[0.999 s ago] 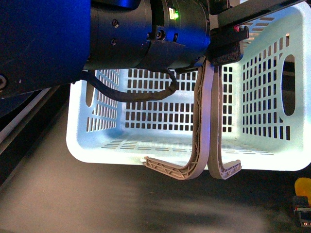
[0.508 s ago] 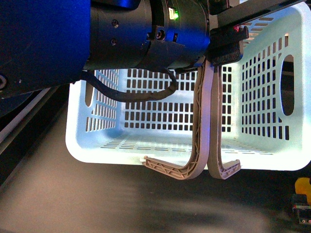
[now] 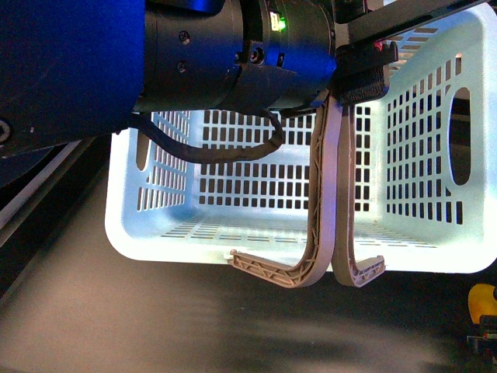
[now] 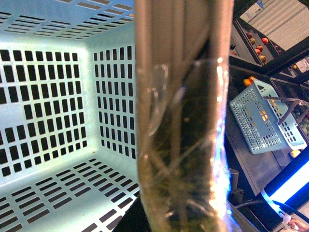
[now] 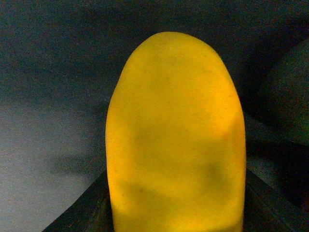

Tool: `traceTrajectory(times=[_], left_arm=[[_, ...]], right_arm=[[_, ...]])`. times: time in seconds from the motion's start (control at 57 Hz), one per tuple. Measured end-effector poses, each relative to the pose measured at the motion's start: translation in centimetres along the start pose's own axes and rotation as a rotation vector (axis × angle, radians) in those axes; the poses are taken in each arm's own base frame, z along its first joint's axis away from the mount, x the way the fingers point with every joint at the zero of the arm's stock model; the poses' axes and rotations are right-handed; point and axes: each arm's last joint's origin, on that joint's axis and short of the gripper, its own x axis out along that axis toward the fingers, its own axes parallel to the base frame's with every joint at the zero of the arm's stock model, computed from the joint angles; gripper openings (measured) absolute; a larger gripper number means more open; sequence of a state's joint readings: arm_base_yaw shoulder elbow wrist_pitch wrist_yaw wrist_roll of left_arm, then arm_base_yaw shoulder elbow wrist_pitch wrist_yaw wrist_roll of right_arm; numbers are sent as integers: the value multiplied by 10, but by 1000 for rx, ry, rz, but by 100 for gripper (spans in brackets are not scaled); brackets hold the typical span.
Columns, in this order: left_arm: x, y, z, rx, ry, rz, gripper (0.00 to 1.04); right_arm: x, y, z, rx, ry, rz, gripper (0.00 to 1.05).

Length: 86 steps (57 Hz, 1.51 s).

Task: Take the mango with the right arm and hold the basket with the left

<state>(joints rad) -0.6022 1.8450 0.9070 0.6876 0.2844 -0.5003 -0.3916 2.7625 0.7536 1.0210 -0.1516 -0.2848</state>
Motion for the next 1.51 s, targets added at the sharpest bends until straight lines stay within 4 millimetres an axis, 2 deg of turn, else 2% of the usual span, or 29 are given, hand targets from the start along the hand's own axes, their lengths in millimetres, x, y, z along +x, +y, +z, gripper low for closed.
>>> traceTrajectory(times=[0.14,0.473,0.771,0.947,1.069,1.245,1.42,1.507], left_arm=[[0,0,0,0,0,0,6],[0,0,0,0,0,0,6],[0,0,0,0,0,0,6],[0,0,0,0,0,0,6],[0,0,0,0,0,0,6],[0,0,0,0,0,0,6],[0,0,0,0,0,0,6],[0,0,0,0,0,0,6]], right_arm=[[-8,-3,4,21,-9,25,55],[-59,-18,35,90,-111,106,55],[-119,-27,72,126,-252,185,55],[-157,-25,96,137,-345,245,55],[-183,-16,110,146,-409,303,55],[-221,5,133,142,-509,398,55],[-244,35,149,120,-566,493,55],[-248,51,153,111,-568,529,55]])
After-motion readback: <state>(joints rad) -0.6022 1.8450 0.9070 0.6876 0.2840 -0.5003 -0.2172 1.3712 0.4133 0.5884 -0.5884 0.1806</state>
